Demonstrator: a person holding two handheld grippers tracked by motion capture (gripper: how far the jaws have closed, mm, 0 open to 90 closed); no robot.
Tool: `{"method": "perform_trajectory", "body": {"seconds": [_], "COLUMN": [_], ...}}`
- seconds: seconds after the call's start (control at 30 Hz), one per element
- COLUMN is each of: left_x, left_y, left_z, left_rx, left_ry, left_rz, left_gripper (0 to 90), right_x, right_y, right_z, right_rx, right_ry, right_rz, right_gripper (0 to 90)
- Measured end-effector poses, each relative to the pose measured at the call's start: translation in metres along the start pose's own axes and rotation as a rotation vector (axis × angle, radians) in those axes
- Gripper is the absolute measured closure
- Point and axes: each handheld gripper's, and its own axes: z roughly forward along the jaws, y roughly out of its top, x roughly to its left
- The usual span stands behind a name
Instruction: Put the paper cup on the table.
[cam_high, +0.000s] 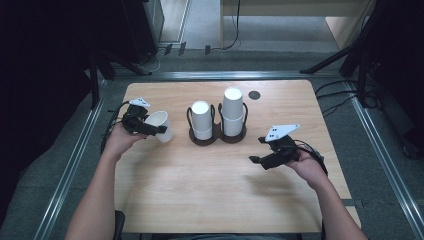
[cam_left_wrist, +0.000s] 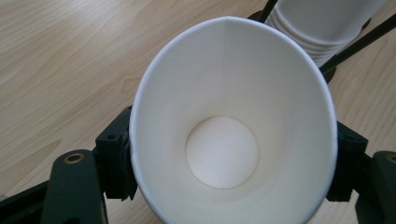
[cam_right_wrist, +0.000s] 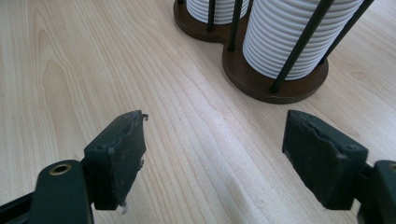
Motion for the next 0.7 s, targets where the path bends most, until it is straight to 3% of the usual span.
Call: {"method": "perform_trajectory", "body": {"seconds": [0.1,0.13,0.37,0.7], "left_x": [0.002,0.003,0.006,0.005], "left_y": [-0.001,-0.001,-0.003,-0.005], "left_z": [0.001,0.002,0.006,0.011], "left_rx": [0.007,0.019,0.027,0.042], "left_ry": [0.024,0.053,0.060,0.060], "left_rz": [-0.011,-0.014,-0.031,-0.021], "left_gripper": [24.0,23.9,22.7,20.9], "right_x": [0.001,0.001,0.001,0.001], "right_y": [0.000,0.000,0.000,0.000], "right_z": [0.001,0.001,0.001,0.002], "right_rx": [0.008,0.010,0.012,0.016], "right_ry": [0.001,-0.001,0.002,-0.001], "right_rz": [-0.004,-0.008,-0.008,-0.014], "right_gripper": [21.8,21.7,21.7,21.7]}}
